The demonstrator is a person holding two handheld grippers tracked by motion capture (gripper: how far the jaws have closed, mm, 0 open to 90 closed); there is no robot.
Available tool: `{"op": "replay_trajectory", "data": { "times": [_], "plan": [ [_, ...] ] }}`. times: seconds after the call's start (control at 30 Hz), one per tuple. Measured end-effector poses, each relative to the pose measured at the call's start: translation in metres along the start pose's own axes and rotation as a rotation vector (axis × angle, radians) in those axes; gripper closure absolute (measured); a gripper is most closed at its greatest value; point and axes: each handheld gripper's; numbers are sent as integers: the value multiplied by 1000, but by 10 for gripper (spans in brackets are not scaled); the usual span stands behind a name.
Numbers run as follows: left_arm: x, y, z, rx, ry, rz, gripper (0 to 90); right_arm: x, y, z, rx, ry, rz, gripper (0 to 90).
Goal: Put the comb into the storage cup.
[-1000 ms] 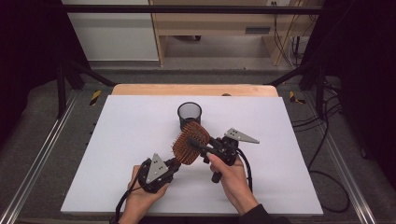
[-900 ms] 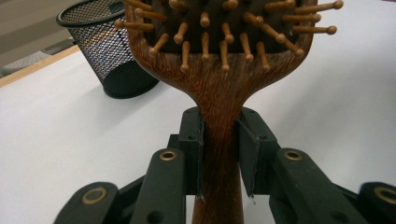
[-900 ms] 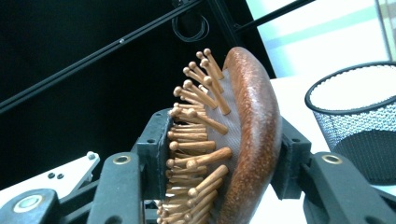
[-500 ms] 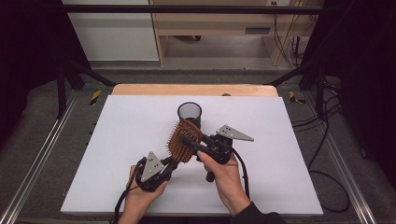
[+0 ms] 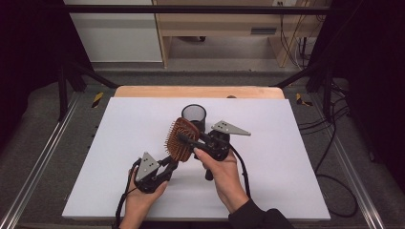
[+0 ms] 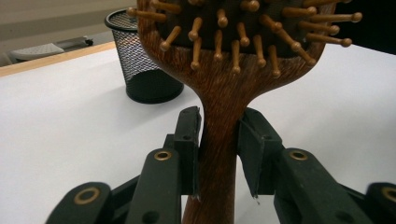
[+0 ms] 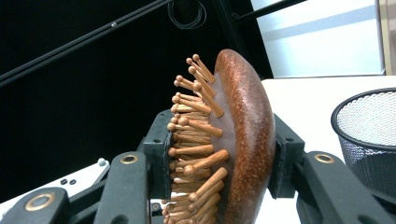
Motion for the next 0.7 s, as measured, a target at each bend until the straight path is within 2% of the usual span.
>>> {"op": "replay_trajectory", "data": {
  "times": [0.13,0.23,0.27,0.4,0.5,0.57,0.7],
  "plan": [
    [-4,-2,-2,-22,33,-25,613,-1,3,-3,2,16,15,529],
    [-8,-5,-2,-41,58,-24,532,-4,9,-7,4,27,30,528],
    [-9,-5,-3,-40,61,-20,510,-5,11,-9,1,35,37,528],
    [-19,-8,-4,-32,84,-51,398,-14,22,-16,12,62,61,527],
    [-28,-19,-5,-45,114,-87,326,-22,29,-21,26,85,81,528],
    [-32,-29,-7,-65,122,-128,266,-27,34,-24,30,97,92,527],
    [-47,-49,-6,-98,146,-187,159,-35,41,-29,15,99,122,526]
  ]
}}
Point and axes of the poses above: each handheld gripper's, and its own axes: x roughly forward along the jaws, z roughly out of its underside, y roughly to its right, and after that the axes turned 3 degrees about y, right-handed
